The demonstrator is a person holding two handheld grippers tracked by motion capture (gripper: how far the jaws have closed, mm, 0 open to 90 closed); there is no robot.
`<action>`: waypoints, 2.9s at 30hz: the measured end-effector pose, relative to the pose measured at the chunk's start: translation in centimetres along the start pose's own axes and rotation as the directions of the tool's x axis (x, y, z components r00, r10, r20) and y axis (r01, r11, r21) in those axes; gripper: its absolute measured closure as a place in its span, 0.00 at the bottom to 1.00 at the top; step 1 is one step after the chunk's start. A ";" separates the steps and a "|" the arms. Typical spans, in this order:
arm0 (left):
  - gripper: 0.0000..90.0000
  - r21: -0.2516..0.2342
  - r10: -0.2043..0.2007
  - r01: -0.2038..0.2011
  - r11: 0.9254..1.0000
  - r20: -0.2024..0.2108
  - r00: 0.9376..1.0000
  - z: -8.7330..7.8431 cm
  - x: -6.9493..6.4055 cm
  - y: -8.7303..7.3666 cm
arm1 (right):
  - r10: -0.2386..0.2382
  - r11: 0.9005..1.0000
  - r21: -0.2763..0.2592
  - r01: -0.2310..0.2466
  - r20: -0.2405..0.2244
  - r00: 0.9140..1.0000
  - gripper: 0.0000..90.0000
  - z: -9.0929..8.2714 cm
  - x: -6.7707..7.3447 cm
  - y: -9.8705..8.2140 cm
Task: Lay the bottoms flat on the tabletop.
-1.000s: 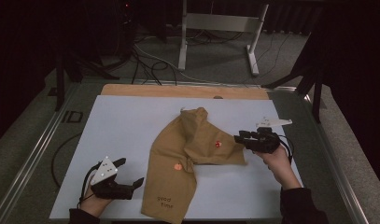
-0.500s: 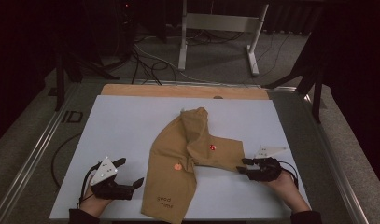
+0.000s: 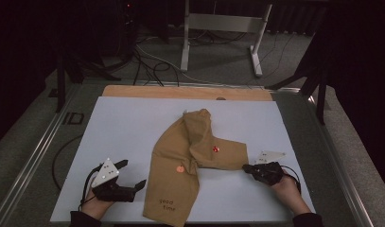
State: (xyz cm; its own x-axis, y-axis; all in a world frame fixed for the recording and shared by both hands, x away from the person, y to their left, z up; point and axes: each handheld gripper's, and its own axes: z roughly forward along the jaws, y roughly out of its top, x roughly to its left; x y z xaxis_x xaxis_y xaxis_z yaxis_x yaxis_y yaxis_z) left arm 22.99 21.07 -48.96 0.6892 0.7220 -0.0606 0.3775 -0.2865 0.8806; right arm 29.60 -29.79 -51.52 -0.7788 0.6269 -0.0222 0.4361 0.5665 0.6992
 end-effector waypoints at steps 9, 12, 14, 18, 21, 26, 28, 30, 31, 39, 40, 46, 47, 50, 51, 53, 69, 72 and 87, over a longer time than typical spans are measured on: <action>0.04 -0.012 0.001 -0.001 1.000 -0.006 1.000 0.0 0.0 0.2 | 0.070 0.997 -0.004 -0.071 -0.145 0.987 0.97 -3.7 4.0 0.6; 0.04 -0.011 0.003 -0.003 1.000 0.000 1.000 0.1 -0.1 0.3 | 0.032 0.998 -0.036 -0.042 -0.237 0.971 0.96 -4.9 6.0 1.3; 0.04 -0.010 0.007 -0.007 1.000 0.002 1.000 0.2 -0.2 0.3 | 0.003 0.998 -0.056 -0.022 -0.314 0.949 0.96 -5.5 7.3 1.8; 0.04 -0.012 0.004 -0.004 1.000 0.003 1.000 0.2 -0.1 0.4 | -0.087 0.994 -0.104 0.046 -0.437 0.895 0.96 -6.1 9.4 2.9; 0.04 -0.010 0.006 -0.006 1.000 0.004 1.000 0.2 -0.1 0.3 | -0.113 0.990 -0.126 0.057 -0.498 0.860 0.93 -6.2 10.1 3.3; 0.04 -0.007 0.010 -0.010 1.000 0.007 1.000 0.2 -0.1 0.4 | -0.110 0.972 -0.236 0.003 -0.441 0.891 0.43 -6.2 9.2 3.2; 0.04 -0.006 0.008 -0.008 1.000 0.006 1.000 0.3 -0.1 0.4 | -0.064 0.967 -0.250 -0.042 -0.401 0.914 0.29 -6.0 8.2 2.9; 0.04 -0.001 0.010 -0.010 1.000 0.007 1.000 0.4 -0.1 0.4 | -0.047 0.965 -0.258 -0.049 -0.352 0.935 0.20 -5.5 7.3 2.6; 0.04 0.002 0.010 -0.010 1.000 0.009 1.000 0.4 -0.1 0.4 | -0.034 0.963 -0.264 -0.060 -0.337 0.941 0.18 -5.3 7.0 2.5; 0.04 0.035 0.008 -0.009 0.999 0.030 1.000 1.5 0.3 0.9 | 0.044 0.950 -0.294 -0.101 -0.194 0.980 0.11 -2.8 3.1 1.4; 0.04 0.049 0.004 -0.006 0.999 0.033 0.999 1.7 0.5 1.1 | 0.052 0.948 -0.298 -0.108 -0.188 0.981 0.11 -2.7 2.8 1.3; 0.04 0.090 -0.021 0.018 0.996 0.034 0.999 3.7 1.9 2.0 | 0.103 0.949 -0.283 -0.137 -0.132 0.986 0.11 -1.2 0.2 1.3; 0.05 0.100 -0.020 0.016 0.995 0.035 0.999 4.2 2.1 2.2 | 0.110 0.951 -0.277 -0.141 -0.124 0.986 0.11 -1.0 -0.1 1.3; 0.05 0.141 -0.008 0.004 0.990 0.029 1.000 5.7 2.9 2.8 | 0.127 0.949 -0.275 -0.153 -0.108 0.986 0.11 -0.7 -0.8 1.3; 0.05 0.148 -0.017 0.011 0.989 0.041 0.999 6.1 3.1 3.0 | 0.144 0.952 -0.260 -0.164 -0.094 0.985 0.12 -0.4 -1.5 1.5; 0.05 0.176 -0.009 0.001 0.984 0.045 0.999 7.2 3.6 3.7 | 0.149 0.951 -0.261 -0.166 -0.085 0.985 0.11 -0.2 -1.9 1.7; 0.07 0.218 0.059 -0.053 0.974 -0.021 0.998 17.0 6.3 10.1 | 0.232 0.948 -0.227 -0.225 0.004 0.973 0.17 4.2 -7.4 7.1; 0.09 0.239 0.031 -0.026 0.971 -0.017 0.999 19.2 6.7 10.3 | 0.254 0.943 -0.224 -0.244 0.015 0.967 0.22 5.3 -8.2 7.3; 0.42 0.331 0.017 -0.005 0.943 -0.034 0.999 25.2 8.3 10.1 | 0.301 0.953 -0.050 -0.298 0.063 0.952 0.69 8.5 -9.4 8.0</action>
State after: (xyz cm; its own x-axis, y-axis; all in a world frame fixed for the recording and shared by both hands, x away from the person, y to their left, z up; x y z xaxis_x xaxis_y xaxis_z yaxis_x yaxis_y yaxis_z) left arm 48.09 8.32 -52.42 0.6740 0.7382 -0.0291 0.5577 -0.4825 0.6754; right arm 44.27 -26.62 -51.82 -0.5817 0.8005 0.1443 0.6254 0.3268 0.7086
